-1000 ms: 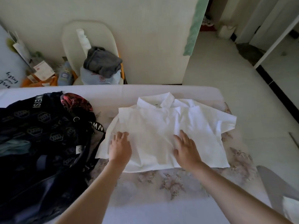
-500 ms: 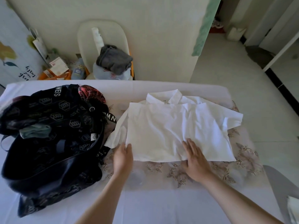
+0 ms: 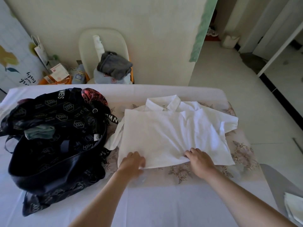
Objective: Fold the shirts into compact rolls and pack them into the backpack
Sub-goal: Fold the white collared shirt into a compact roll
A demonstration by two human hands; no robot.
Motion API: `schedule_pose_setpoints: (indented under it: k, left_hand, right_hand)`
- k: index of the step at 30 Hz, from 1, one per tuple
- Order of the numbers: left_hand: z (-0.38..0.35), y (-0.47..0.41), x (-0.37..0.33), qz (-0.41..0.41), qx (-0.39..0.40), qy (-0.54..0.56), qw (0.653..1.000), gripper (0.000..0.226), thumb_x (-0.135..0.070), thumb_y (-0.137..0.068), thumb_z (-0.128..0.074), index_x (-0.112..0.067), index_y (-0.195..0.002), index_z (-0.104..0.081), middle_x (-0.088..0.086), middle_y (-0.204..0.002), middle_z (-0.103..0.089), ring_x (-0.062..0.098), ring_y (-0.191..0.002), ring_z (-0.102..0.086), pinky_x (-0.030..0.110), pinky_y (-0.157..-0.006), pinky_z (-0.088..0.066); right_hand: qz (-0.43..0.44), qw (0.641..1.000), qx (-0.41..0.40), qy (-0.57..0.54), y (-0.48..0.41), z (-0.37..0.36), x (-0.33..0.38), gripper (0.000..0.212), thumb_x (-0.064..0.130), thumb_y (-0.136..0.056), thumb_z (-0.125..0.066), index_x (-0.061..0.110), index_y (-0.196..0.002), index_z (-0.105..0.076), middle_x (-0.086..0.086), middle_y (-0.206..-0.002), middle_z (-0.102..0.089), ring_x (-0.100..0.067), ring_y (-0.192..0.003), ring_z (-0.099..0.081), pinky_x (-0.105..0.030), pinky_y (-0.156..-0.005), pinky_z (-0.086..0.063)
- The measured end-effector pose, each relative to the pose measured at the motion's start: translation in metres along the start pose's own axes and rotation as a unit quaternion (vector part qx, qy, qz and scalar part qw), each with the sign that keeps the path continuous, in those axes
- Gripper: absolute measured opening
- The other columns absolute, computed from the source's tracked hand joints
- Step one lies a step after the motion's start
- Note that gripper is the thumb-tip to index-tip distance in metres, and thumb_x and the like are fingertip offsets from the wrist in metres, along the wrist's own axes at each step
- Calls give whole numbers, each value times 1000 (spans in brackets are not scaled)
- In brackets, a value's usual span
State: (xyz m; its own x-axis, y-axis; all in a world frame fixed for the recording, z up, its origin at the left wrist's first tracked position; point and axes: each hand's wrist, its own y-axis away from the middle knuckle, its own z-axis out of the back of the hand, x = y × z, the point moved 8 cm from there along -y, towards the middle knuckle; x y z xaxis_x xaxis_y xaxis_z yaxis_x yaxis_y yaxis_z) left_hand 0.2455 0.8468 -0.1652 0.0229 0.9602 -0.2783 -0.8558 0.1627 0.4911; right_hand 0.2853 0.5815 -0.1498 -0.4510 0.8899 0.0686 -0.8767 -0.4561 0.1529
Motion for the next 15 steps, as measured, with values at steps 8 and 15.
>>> schedule_pose_setpoints:
  k: [8,15]
  left_hand:
    - [-35,48,-9,29,401,-24,915,10,-15,-89,-68,-19,-98,-70,5,-87,-72,16,-72,-69,29,-76,-55]
    - [32,-30,-71,-42,29,93,994,25,-19,-95,-48,-26,-109,-67,0,-120,-66,18,-105,-62,26,-84,-46]
  right_hand:
    - [-75,899,372,-219,42,-10,26,9,26,-71,-56,22,-65,-62,4,-69,-61,-15,-68,-60,-27,-61,-44]
    - [-246,947,23,-206,18,22,-65,20,18,-90,-54,27,-103,-66,2,-111,-60,-23,-110,-57,-34,-89,-48]
